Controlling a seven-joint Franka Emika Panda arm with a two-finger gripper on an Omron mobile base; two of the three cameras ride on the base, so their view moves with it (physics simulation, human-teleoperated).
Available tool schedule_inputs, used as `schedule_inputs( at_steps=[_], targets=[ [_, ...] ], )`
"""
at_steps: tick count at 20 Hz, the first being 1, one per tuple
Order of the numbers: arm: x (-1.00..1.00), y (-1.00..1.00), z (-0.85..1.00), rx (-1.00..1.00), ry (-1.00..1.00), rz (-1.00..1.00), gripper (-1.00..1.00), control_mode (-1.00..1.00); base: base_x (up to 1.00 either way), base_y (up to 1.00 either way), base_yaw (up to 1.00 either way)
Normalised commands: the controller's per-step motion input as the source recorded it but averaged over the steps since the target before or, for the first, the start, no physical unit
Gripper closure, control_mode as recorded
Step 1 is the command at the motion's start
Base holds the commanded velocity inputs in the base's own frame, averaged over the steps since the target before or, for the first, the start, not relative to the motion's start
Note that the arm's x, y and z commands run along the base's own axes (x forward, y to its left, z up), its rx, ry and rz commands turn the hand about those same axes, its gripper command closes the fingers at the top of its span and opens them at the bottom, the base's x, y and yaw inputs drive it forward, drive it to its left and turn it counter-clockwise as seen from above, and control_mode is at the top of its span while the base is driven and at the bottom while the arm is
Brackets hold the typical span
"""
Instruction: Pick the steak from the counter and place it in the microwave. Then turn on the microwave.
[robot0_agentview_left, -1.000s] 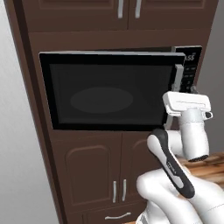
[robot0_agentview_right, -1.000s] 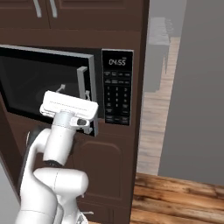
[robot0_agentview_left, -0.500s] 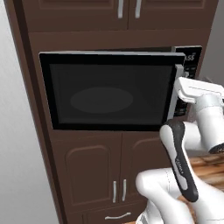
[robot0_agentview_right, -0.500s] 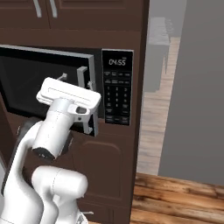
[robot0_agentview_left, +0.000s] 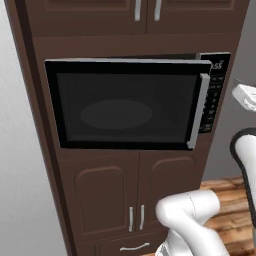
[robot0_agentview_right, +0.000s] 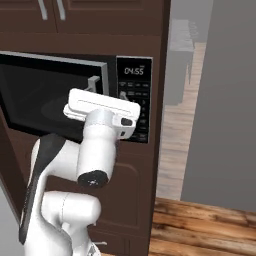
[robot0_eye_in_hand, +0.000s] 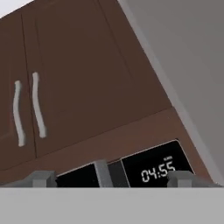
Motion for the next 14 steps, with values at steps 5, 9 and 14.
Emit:
schedule_inputs(
  at_steps=[5,9,14],
  targets=[
    [0.0,-0.55,-0.27,-0.01,0.01,0.37,-1.0,-1.0,0.0,0.0,0.0],
    [0.0,-0.36,-0.4,-0.02,0.0,0.44,-1.0,-1.0,0.0,0.0,0.0],
    [0.0,-0.08,-0.34,-0.08,0.0,0.43,-1.0,-1.0,0.0,0.0,0.0]
  ],
)
